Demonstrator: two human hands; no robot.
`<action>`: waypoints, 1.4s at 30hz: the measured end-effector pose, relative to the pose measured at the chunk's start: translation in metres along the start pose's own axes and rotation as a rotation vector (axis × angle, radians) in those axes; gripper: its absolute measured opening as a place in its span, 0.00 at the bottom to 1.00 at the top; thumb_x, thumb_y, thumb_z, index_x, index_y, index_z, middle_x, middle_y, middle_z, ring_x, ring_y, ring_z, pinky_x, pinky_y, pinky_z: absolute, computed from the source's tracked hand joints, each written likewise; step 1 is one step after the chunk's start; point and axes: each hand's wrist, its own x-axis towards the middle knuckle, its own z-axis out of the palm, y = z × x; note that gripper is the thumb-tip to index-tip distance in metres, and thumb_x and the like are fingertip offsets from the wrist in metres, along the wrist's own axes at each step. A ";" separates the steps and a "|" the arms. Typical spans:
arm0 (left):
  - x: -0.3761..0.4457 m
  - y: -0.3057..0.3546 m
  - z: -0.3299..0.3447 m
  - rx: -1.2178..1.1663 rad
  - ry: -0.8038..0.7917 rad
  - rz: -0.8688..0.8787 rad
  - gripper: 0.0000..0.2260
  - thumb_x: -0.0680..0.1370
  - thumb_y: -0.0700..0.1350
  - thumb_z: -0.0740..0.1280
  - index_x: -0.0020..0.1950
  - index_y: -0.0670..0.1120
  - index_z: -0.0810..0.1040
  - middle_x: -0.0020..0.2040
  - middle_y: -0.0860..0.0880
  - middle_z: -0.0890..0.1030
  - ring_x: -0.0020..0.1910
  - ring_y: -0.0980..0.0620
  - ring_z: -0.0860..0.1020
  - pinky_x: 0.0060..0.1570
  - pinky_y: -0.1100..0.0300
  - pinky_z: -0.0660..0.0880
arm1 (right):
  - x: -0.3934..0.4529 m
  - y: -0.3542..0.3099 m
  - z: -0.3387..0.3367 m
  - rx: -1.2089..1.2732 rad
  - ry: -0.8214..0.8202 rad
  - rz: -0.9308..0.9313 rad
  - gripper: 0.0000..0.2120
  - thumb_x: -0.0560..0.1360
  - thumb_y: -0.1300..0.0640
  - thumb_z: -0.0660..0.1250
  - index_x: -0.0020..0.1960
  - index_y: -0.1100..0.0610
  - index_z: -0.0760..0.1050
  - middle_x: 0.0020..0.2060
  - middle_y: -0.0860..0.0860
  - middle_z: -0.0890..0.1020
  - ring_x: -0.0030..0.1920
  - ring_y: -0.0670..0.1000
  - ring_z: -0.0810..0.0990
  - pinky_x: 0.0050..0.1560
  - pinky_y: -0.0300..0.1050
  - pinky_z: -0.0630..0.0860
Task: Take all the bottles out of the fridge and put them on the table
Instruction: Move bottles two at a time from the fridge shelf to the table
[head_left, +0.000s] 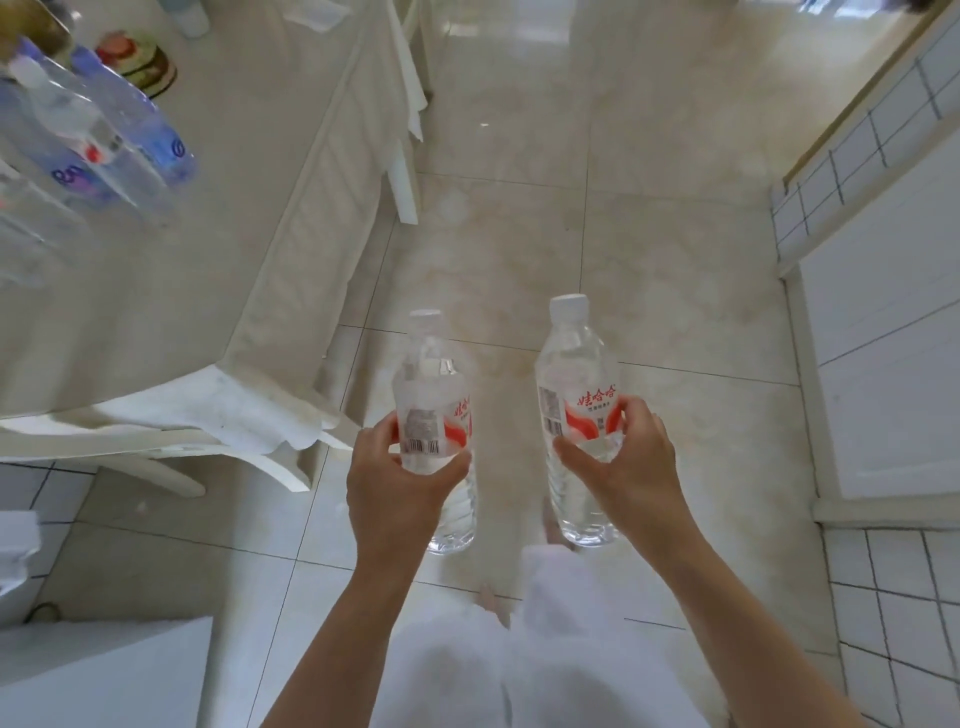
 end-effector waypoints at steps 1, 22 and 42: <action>0.011 0.005 0.006 -0.006 0.014 -0.016 0.29 0.61 0.50 0.81 0.59 0.48 0.77 0.50 0.54 0.77 0.44 0.59 0.79 0.38 0.68 0.72 | 0.017 -0.005 0.000 -0.008 -0.019 -0.008 0.26 0.65 0.48 0.77 0.56 0.48 0.67 0.53 0.51 0.75 0.51 0.49 0.75 0.51 0.40 0.72; 0.205 0.079 0.021 -0.189 0.526 -0.399 0.29 0.60 0.50 0.82 0.58 0.50 0.75 0.51 0.52 0.81 0.49 0.52 0.80 0.52 0.46 0.78 | 0.288 -0.181 0.095 -0.227 -0.536 -0.383 0.22 0.65 0.52 0.76 0.53 0.49 0.68 0.49 0.50 0.77 0.47 0.48 0.75 0.37 0.30 0.64; 0.387 -0.001 -0.176 -0.142 0.883 -0.505 0.29 0.61 0.48 0.82 0.55 0.46 0.72 0.49 0.48 0.80 0.47 0.45 0.79 0.50 0.48 0.77 | 0.297 -0.373 0.365 -0.193 -0.809 -0.702 0.21 0.65 0.54 0.77 0.50 0.48 0.67 0.41 0.43 0.76 0.41 0.39 0.73 0.37 0.26 0.65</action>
